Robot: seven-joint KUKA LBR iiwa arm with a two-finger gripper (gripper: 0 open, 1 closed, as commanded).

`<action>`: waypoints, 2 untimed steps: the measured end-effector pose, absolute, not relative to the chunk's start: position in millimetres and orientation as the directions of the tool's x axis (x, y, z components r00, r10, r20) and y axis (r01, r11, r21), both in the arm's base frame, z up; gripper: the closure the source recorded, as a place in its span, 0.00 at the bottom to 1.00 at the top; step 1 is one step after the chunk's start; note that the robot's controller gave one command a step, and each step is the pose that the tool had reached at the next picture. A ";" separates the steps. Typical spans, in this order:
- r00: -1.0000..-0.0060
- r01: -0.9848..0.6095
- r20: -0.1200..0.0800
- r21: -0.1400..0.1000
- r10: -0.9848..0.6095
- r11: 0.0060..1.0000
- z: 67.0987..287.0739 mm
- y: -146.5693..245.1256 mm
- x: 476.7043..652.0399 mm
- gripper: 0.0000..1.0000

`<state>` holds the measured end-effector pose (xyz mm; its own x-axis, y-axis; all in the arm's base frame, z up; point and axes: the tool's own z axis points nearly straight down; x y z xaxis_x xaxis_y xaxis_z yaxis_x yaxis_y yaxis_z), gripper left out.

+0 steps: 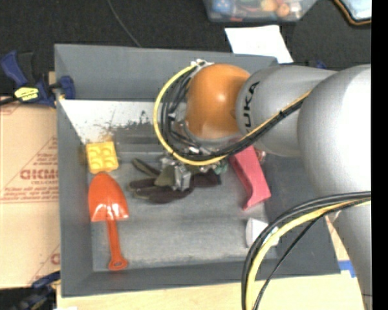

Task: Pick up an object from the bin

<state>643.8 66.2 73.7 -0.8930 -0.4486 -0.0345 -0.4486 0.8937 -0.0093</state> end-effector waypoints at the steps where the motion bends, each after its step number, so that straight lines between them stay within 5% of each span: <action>1: -0.893 -0.448 -0.035 -0.009 -0.448 0.894 73.8 66.2 643.8 1.00; 2: -0.890 -0.455 -0.026 -0.005 -0.455 0.891 95.1 64.2 640.7 1.00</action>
Offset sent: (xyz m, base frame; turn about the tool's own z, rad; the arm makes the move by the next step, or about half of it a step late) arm 0.0004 -0.0061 0.0760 -0.0190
